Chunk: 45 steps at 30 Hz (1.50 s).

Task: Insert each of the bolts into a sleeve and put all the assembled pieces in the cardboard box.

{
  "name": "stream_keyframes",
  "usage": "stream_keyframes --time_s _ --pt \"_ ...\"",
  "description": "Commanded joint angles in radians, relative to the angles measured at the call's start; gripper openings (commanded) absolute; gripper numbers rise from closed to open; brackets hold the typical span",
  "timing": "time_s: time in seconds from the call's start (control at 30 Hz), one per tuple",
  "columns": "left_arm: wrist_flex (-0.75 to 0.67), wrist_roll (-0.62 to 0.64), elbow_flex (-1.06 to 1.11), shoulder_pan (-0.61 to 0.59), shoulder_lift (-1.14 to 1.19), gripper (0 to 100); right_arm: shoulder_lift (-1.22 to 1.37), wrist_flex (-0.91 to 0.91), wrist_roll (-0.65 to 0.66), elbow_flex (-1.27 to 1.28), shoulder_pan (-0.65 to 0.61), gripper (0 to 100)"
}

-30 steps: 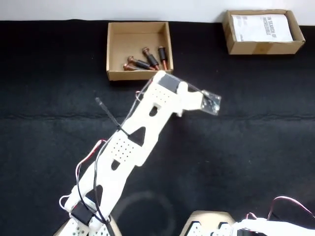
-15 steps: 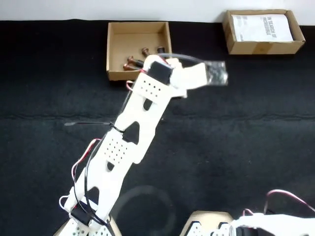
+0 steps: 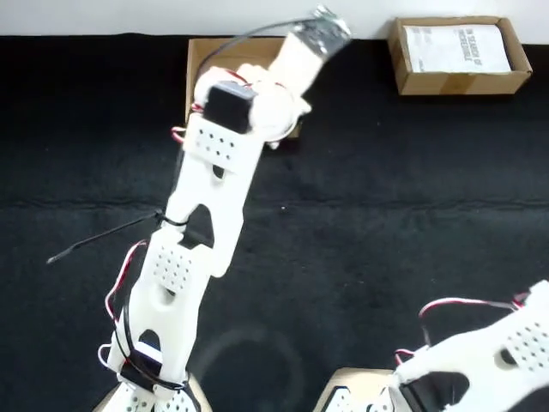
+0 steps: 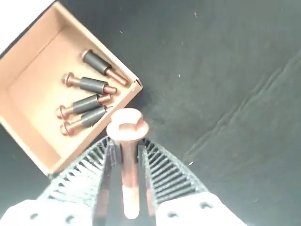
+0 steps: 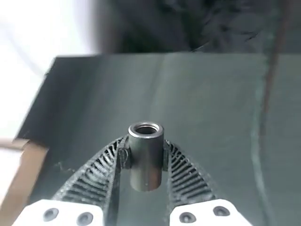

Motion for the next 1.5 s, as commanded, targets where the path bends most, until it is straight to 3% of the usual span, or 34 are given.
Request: stream_keyframes --time_s 0.0,0.17,0.3,0.57,0.73,1.0,1.23,1.47 --pt "0.006 0.153 -0.036 -0.021 -0.113 1 -0.050 0.015 -0.023 -0.113 -0.124 0.8" --pt "0.008 0.258 -0.036 -0.031 -0.182 1 -0.104 0.015 -0.025 -0.113 -0.298 0.8" --pt "0.008 0.267 0.030 -0.035 -0.280 1 -0.180 0.015 -0.026 -0.107 -0.450 0.8" --pt "0.002 0.262 0.638 -0.035 -0.743 1 -0.414 0.016 -0.021 -0.104 -0.837 0.8" --pt "0.000 0.261 0.883 -0.036 -0.980 1 -0.570 0.016 -0.021 -0.016 -1.040 0.8" --pt "0.000 0.259 1.082 -0.090 -1.285 1 -0.929 0.015 -0.017 0.552 -1.250 0.8" --pt "-0.005 0.264 1.260 -0.134 -1.511 1 -1.236 0.008 0.081 1.199 -1.400 0.8" --pt "-0.215 0.267 1.609 -0.137 -1.716 1 -1.468 -0.220 0.117 1.707 -1.419 0.8"
